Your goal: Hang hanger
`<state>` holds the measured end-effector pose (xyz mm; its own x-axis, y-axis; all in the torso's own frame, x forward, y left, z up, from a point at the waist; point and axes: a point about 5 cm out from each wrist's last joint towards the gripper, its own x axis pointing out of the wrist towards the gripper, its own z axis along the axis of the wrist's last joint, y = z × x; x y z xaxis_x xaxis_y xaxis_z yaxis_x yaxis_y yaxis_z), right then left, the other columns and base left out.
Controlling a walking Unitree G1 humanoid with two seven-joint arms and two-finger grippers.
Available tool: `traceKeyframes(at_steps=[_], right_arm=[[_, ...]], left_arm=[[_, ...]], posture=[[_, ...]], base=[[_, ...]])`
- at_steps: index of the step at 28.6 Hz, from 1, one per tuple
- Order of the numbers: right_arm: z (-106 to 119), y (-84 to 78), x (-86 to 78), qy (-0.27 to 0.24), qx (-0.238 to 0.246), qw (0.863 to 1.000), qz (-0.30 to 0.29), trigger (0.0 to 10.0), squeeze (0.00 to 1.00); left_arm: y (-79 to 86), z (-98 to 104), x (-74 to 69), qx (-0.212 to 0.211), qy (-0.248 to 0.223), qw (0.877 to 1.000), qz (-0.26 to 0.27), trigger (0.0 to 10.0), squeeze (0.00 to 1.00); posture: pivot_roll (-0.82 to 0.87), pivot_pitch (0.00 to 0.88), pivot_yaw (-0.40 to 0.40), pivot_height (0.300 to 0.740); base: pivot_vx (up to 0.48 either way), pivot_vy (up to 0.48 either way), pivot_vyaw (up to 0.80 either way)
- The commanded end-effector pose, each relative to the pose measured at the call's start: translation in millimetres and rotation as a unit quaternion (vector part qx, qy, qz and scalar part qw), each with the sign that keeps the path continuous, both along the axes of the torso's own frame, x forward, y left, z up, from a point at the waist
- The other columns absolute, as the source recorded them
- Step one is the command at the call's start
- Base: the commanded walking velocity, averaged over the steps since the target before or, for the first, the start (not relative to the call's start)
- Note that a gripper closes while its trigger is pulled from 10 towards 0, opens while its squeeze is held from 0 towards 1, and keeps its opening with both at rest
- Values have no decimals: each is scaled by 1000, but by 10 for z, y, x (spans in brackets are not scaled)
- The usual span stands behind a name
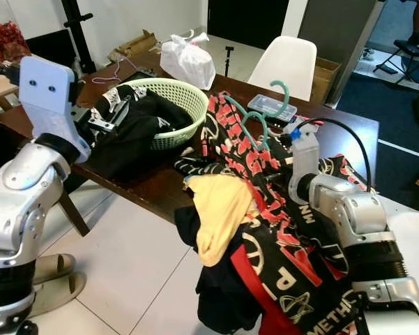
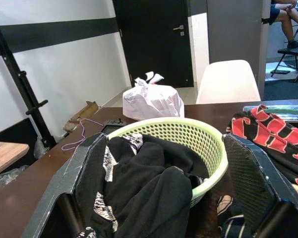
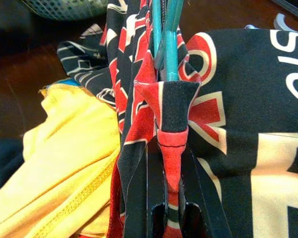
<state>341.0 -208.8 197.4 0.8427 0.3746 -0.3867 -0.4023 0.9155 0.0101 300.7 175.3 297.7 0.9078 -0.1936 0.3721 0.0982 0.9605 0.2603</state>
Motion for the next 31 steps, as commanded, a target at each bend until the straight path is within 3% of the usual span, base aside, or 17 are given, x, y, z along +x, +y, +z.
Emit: traceKeyframes(at_steps=[1, 2, 7, 14, 15, 16, 17, 18, 19, 24, 28, 31], right_arm=[[-192, -154, -52, 50, -28, 998, -32, 10000, 82], [-191, -139, -59, 51, -20, 998, -28, 10000, 1000], [-144, -100, -59, 47, 8, 999, -21, 10000, 1000], [45, -11, -24, -3, 56, 998, 8, 10000, 1000], [97, -11, -8, -18, 65, 998, 8, 10000, 914], [177, -23, 19, -36, 86, 996, 1, 10000, 553], [177, -23, 19, -36, 86, 996, 1, 10000, 553], [245, -38, 42, -50, 106, 993, -7, 10000, 455], [304, -63, 71, -60, 122, 990, -21, 10000, 0], [381, -139, 190, -74, 153, 981, -95, 10000, 0], [429, -115, 355, -87, 214, 957, -176, 10000, 0], [383, -18, 489, -74, 233, 945, -219, 10000, 0]], left_arm=[[-15, -43, 12, 8, 9, 1000, 0, 10000, 0], [-4, -36, 13, 9, 7, 1000, 2, 10000, 0], [24, -20, 15, 12, 5, 1000, 7, 10000, 0], [30, -21, 3, 12, 4, 1000, 9, 10000, 0], [26, -22, 1, 13, 4, 1000, 9, 10000, 0], [21, -22, 0, 12, 3, 1000, 8, 10000, 0], [21, -22, 0, 12, 3, 1000, 8, 10000, 0], [18, -22, -1, 12, 3, 1000, 8, 10000, 0], [11, -20, -2, 11, 2, 1000, 6, 10000, 0], [2, -2, -2, 8, -4, 1000, 4, 10000, 0], [-12, 16, 7, 4, -10, 1000, 3, 10000, 0], [-34, 28, 5, 1, -15, 1000, 4, 10000, 0]], posture=[[30, 103, -71, 740], [30, 103, -71, 740], [33, 104, -72, 740], [34, 104, -74, 740], [36, 101, -77, 740], [36, 101, -77, 740], [36, 101, -77, 740], [36, 101, -77, 740], [37, 99, -79, 740], [34, 96, -81, 740], [38, 93, -87, 740], [47, 89, -96, 740]], base=[[0, 0, 0], [0, 0, 0], [0, 0, 0], [0, 0, 0], [0, 0, 0], [0, 0, 0], [0, 0, 0], [0, 0, 0], [0, 0, 0], [0, 0, 0], [0, 0, 0], [0, 0, 0]])
